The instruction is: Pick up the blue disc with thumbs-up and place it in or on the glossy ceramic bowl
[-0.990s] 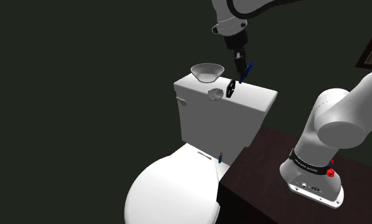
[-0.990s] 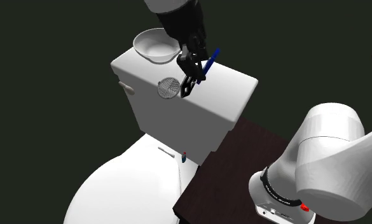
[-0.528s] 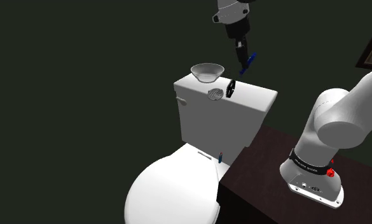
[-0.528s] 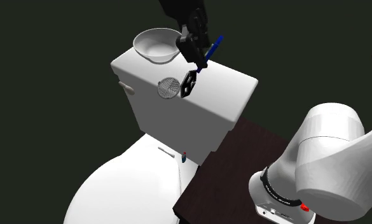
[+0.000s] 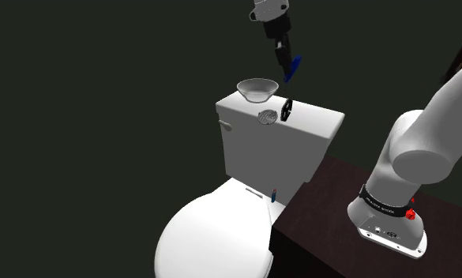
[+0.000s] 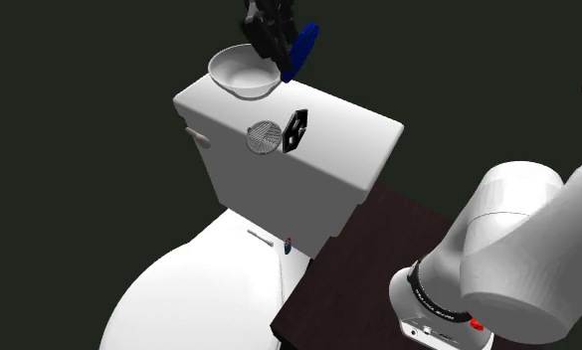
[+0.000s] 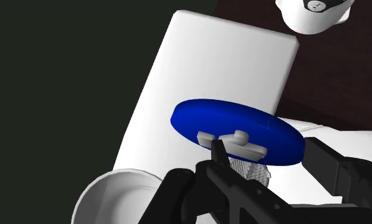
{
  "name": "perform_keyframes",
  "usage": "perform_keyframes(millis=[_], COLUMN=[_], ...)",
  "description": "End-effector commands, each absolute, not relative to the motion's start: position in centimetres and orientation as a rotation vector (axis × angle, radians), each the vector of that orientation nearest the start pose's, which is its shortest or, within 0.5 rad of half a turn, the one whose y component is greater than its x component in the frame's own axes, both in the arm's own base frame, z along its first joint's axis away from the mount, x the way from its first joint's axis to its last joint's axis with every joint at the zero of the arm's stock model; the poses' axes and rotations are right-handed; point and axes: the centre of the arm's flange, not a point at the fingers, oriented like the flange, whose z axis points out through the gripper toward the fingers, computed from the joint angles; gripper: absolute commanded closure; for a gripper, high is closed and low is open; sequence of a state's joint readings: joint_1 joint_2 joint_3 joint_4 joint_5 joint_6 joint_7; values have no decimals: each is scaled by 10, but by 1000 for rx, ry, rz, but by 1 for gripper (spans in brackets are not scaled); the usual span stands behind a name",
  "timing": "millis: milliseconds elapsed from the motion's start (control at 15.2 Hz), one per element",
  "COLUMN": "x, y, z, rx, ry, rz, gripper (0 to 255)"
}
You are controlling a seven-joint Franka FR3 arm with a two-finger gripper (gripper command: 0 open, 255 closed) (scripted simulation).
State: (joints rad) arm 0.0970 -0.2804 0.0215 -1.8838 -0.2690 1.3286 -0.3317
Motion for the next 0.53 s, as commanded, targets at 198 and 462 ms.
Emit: perform_keyframes(millis=[198, 462], x=[496, 545], y=[-5, -24], z=[612, 616], rx=[-3273, -3273], ry=[-697, -697], rz=[509, 509], gripper=[255, 255])
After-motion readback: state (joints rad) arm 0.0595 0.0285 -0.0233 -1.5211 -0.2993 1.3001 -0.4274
